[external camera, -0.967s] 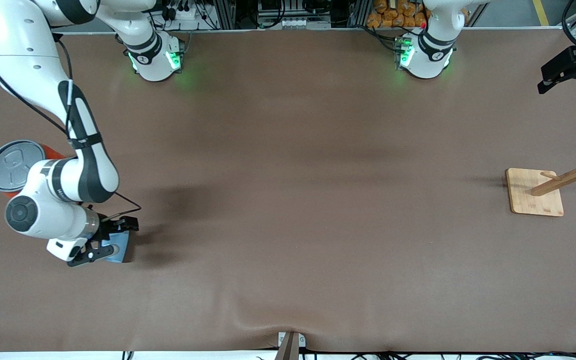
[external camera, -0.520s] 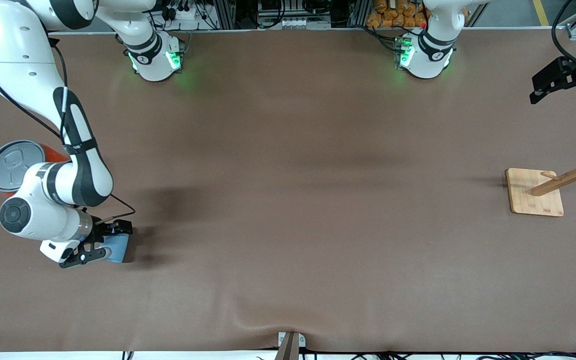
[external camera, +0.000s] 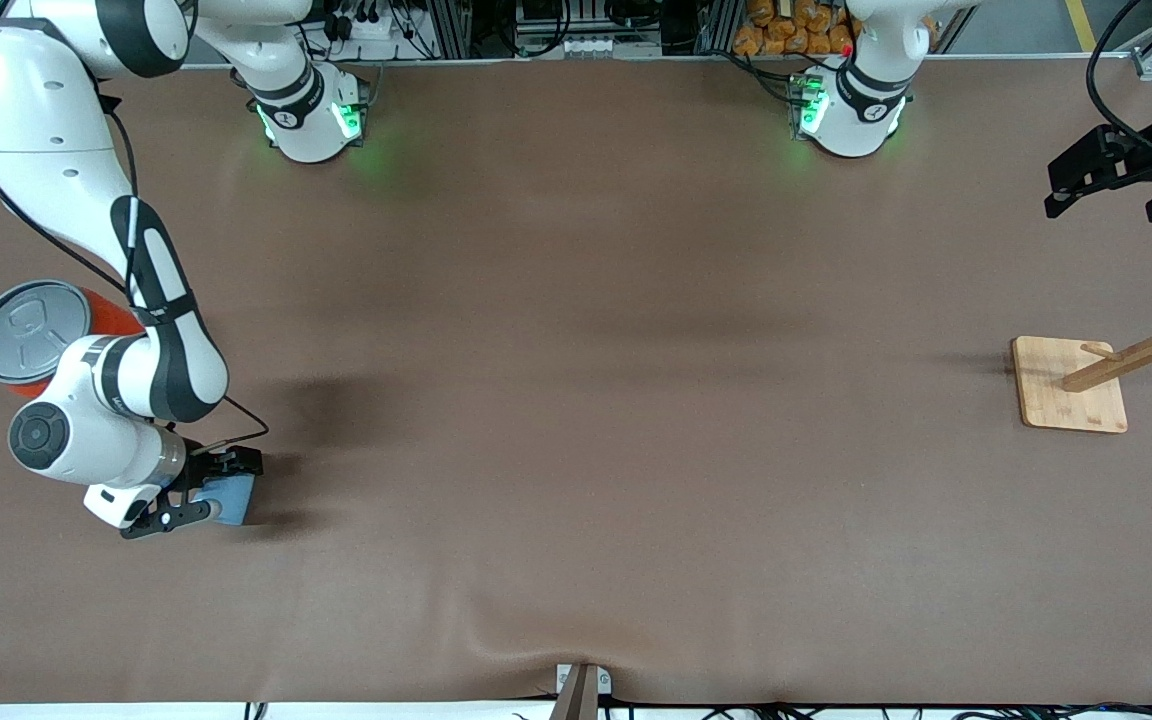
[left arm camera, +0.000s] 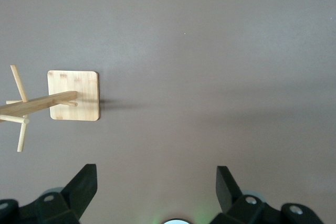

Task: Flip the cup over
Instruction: 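Close the right gripper on the blue cup's base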

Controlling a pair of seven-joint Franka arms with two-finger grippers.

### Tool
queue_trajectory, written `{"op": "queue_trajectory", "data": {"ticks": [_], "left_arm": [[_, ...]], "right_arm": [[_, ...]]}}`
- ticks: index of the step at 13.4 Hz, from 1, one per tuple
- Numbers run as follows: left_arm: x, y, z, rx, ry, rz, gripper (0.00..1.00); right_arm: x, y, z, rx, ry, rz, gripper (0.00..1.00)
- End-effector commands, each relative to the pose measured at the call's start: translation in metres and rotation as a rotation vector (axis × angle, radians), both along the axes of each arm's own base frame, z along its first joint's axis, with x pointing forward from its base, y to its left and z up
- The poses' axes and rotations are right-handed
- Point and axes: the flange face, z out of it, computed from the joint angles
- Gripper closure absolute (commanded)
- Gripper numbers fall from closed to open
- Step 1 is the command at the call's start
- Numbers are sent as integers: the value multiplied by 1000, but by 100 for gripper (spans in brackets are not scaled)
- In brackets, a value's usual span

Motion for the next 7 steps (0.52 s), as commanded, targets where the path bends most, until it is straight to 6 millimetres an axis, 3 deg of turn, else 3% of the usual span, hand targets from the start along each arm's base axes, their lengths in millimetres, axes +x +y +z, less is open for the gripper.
{"op": "queue_trajectory", "data": {"ticks": [1, 7], "left_arm": [[-2, 2, 2, -12, -9, -12, 0], [1, 4, 3, -14, -15, -11, 0]], "right_arm": [[4, -2, -8, 12, -30, 42, 0], [4, 0, -24, 7, -19, 85, 0]]}}
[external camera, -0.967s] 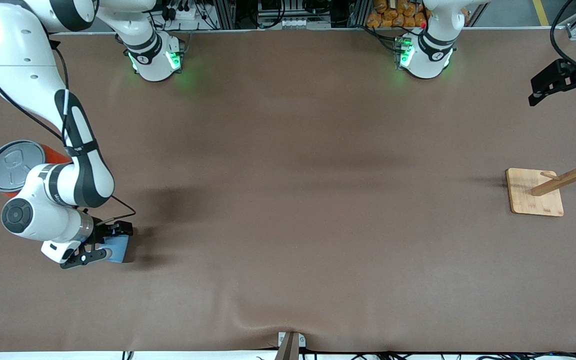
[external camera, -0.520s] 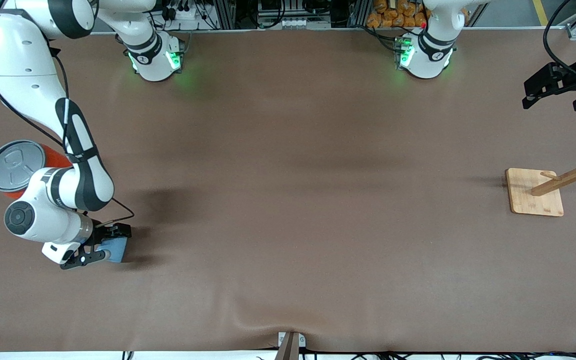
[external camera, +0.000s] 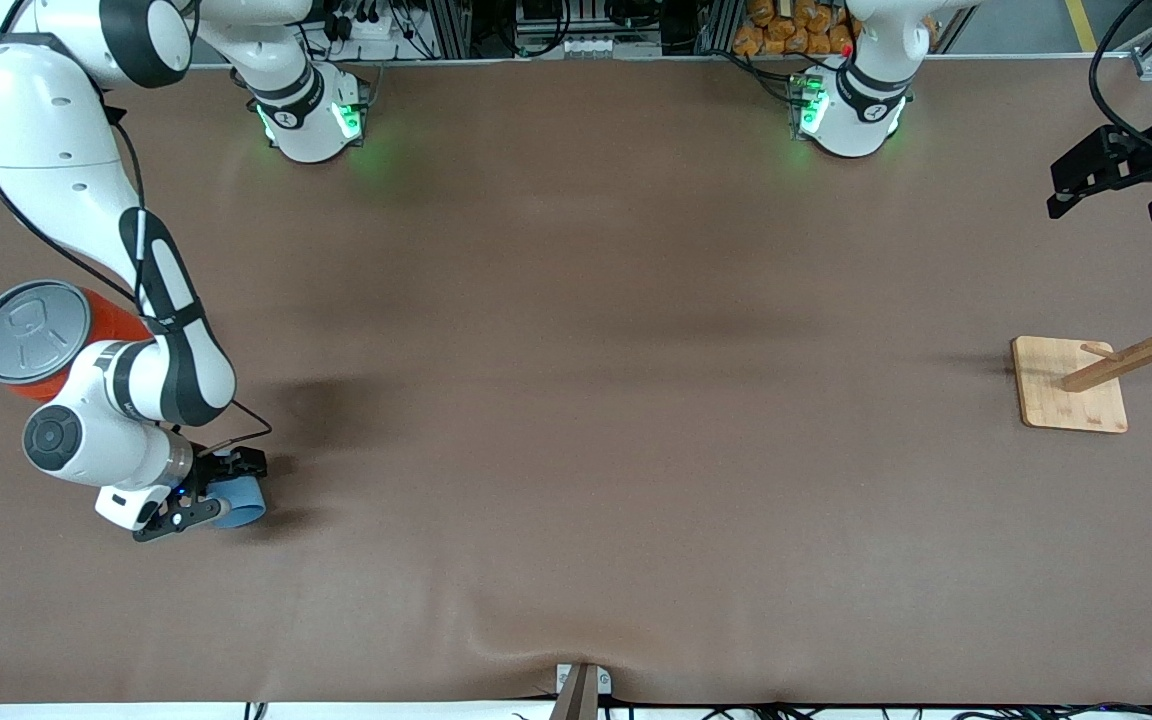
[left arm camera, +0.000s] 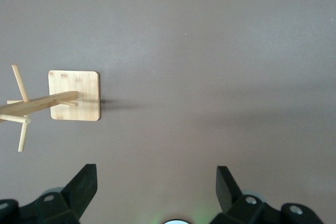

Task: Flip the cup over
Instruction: 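Close the right gripper on the blue cup's base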

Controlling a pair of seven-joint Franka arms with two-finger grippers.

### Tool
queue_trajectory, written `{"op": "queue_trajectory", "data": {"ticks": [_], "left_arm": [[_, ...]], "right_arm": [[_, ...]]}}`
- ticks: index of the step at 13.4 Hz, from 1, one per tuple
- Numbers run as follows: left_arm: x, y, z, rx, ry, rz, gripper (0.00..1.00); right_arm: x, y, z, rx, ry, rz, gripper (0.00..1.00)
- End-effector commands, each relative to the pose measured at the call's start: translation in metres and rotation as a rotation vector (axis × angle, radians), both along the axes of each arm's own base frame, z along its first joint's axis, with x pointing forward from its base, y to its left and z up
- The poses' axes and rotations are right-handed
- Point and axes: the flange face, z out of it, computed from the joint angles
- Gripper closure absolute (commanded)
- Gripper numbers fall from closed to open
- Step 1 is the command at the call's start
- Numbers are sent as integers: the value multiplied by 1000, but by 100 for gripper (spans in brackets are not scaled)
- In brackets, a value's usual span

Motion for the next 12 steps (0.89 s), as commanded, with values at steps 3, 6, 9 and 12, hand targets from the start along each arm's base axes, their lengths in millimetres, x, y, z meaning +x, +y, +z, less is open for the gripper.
{"op": "queue_trajectory", "data": {"ticks": [3, 6, 9, 12], "left_arm": [[0, 4, 5, -13, -18, -10, 0], [3, 9, 7, -5, -26, 7, 0], [19, 14, 2, -18, -25, 9, 0], [22, 8, 2, -21, -39, -14, 0]], "right_arm": [[12, 13, 1, -1, -54, 114, 0], [13, 14, 2, 0, -61, 127, 36], [22, 34, 25, 6, -93, 165, 44], [22, 64, 65, 11, -102, 323, 43]]}}
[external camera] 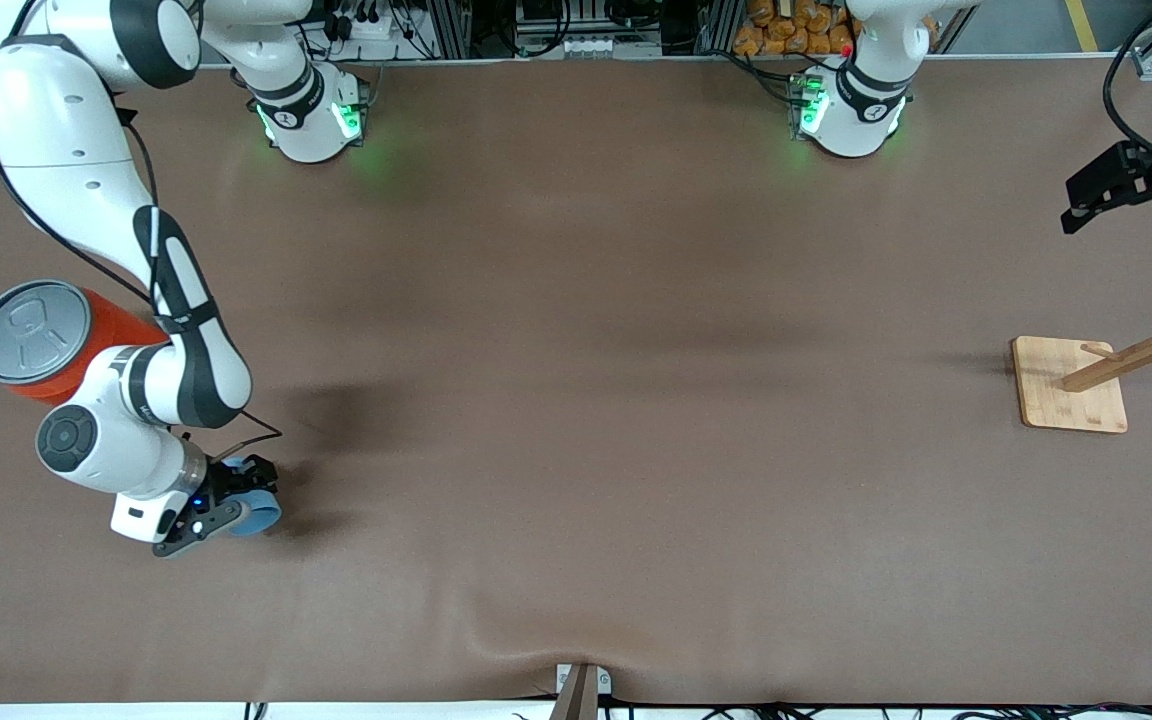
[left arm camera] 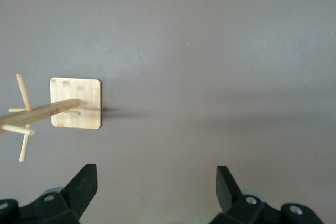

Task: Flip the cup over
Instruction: 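Lift the blue cup and carry it toward the table middle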

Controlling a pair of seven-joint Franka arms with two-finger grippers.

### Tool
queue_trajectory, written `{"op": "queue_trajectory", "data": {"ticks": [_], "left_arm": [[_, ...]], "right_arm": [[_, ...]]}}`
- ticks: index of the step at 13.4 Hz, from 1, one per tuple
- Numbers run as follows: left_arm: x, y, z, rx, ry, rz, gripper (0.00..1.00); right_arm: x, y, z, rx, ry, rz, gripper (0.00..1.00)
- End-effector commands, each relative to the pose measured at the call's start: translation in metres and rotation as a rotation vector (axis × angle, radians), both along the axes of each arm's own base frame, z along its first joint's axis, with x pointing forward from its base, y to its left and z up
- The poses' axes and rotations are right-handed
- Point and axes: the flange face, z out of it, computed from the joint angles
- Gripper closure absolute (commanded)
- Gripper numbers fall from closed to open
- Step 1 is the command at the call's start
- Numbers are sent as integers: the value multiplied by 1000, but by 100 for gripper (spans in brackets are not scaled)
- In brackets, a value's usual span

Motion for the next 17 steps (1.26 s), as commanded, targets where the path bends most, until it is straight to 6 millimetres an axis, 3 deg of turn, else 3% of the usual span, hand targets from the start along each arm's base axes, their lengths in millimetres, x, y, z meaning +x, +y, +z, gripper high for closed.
{"op": "queue_trajectory", "data": {"ticks": [1, 3, 4, 8, 13, 14, 15, 17], "left_arm": [[5, 2, 6, -8, -15, -19, 0], [4, 2, 8, -9, -18, -19, 0], [4, 2, 8, -7, -19, -9, 0], [2, 0, 10, -7, -22, -9, 0], [-1, 3, 11, -6, -17, -17, 0], [0, 3, 10, -6, -16, -15, 0], [0, 3, 11, -6, -19, -18, 0], [0, -1, 10, -6, -16, -23, 0]], "right_arm": [[-3, 28, 43, 2, 6, 149, 43], [-11, 67, 72, 10, 19, 258, 43], [-19, 99, 85, 18, 30, 357, 43], [-49, 199, 97, 63, 70, 544, 41], [-89, 295, 87, 98, 58, 759, 37], [-96, 308, 81, 97, 44, 792, 29], [-108, 327, 66, 97, 25, 822, 29], [-134, 372, 58, 91, -36, 889, 28]]}}
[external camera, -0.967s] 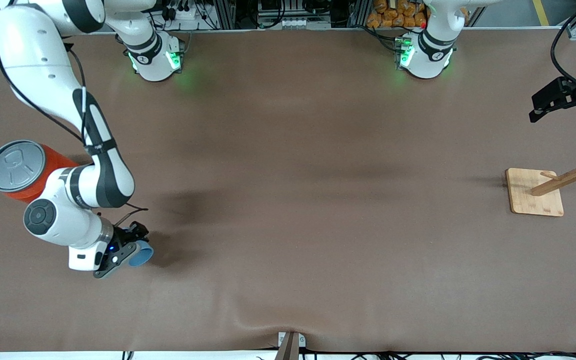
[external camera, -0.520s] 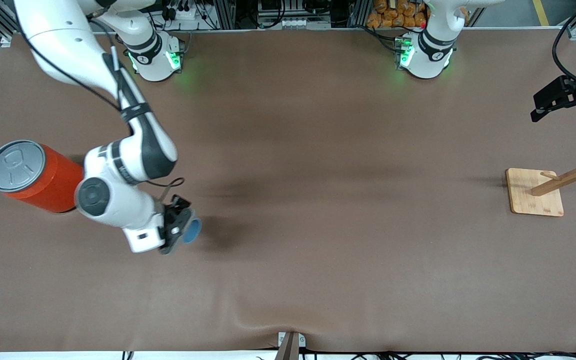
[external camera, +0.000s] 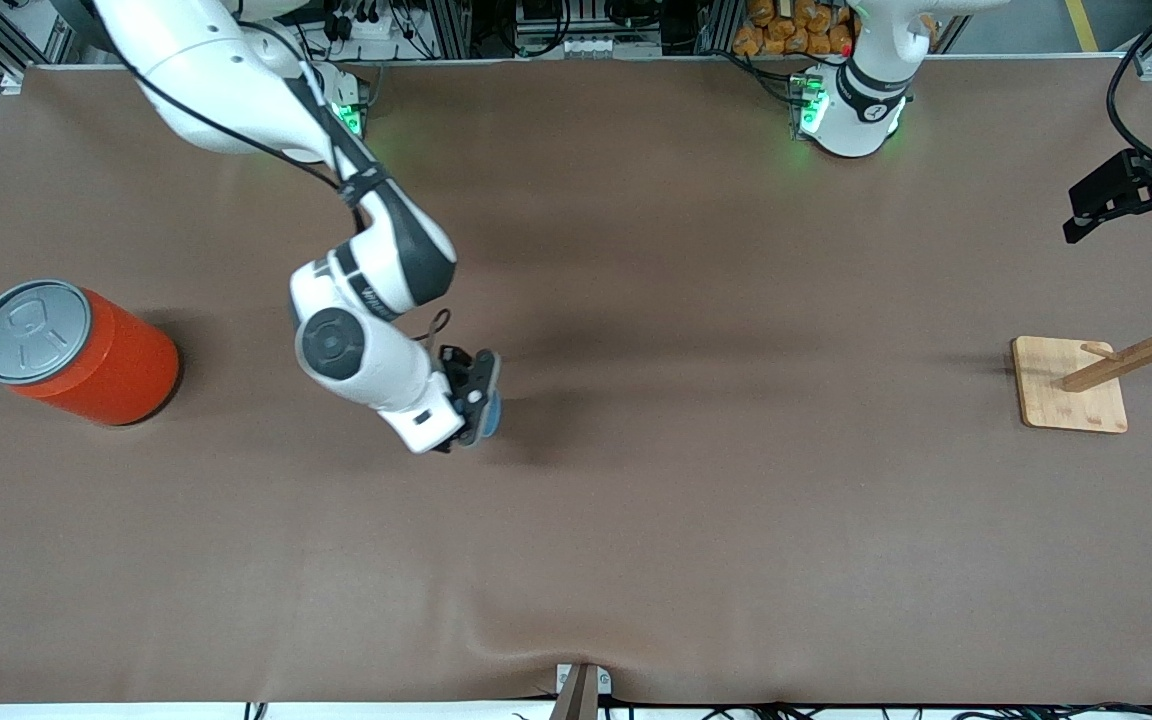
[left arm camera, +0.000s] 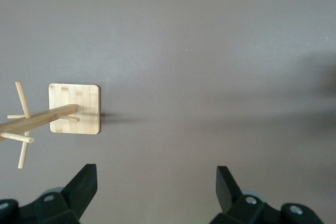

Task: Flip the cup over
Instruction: 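Lift the blue cup and carry it toward the table middle, then set the blue cup down while the left gripper reaches toward it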

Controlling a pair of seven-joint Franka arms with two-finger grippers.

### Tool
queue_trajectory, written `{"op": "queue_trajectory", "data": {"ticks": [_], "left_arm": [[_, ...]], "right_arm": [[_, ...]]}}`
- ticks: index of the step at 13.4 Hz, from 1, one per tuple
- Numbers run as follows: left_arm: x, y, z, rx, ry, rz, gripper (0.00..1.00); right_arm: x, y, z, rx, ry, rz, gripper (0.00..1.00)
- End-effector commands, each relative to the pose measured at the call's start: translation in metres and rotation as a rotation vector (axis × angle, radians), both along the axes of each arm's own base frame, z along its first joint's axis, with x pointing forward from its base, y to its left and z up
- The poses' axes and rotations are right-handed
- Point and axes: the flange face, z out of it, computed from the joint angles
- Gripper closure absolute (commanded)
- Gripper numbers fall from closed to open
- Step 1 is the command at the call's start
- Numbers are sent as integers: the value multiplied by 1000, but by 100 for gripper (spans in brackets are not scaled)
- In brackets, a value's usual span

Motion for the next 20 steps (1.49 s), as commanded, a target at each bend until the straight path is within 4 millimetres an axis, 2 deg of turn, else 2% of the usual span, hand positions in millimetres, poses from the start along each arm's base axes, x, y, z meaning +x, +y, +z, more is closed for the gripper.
{"op": "queue_trajectory", "data": {"ticks": [1, 4, 6, 8, 10, 11, 12, 14, 16, 19, 20], "left_arm": [[-3, -2, 6, 2, -5, -21, 0], [-3, -4, 5, 3, -3, -27, 0], [-2, -4, 4, 3, -2, -25, 0], [-1, -5, 1, -2, 4, -26, 0], [1, -5, -3, -4, 12, -26, 0], [1, -8, -4, -7, 15, -31, 0], [0, -10, -7, -7, 25, -37, 0], [1, -26, -30, -17, 76, -63, 0], [10, -37, -56, -96, 121, -54, 0], [29, -53, -96, -212, 194, -52, 0], [36, -67, -117, -234, 223, -67, 0]], "right_arm": [[-31, 46, -16, -20, -67, 124, 28], [-46, 68, -30, -56, -115, 204, 28], [-48, 73, -42, -55, -119, 213, 27], [-46, 77, -66, -39, -170, 231, 25], [-46, 76, -70, -42, -166, 237, 24], [-47, 77, -69, -41, -167, 238, 15], [-47, 77, -69, -41, -167, 235, 0], [-48, 78, -70, -43, -167, 241, 0], [-47, 77, -67, -44, -164, 228, 0], [-45, 68, -51, -78, -107, 163, 0], [-49, 69, -43, -99, -75, 111, 0]]}}
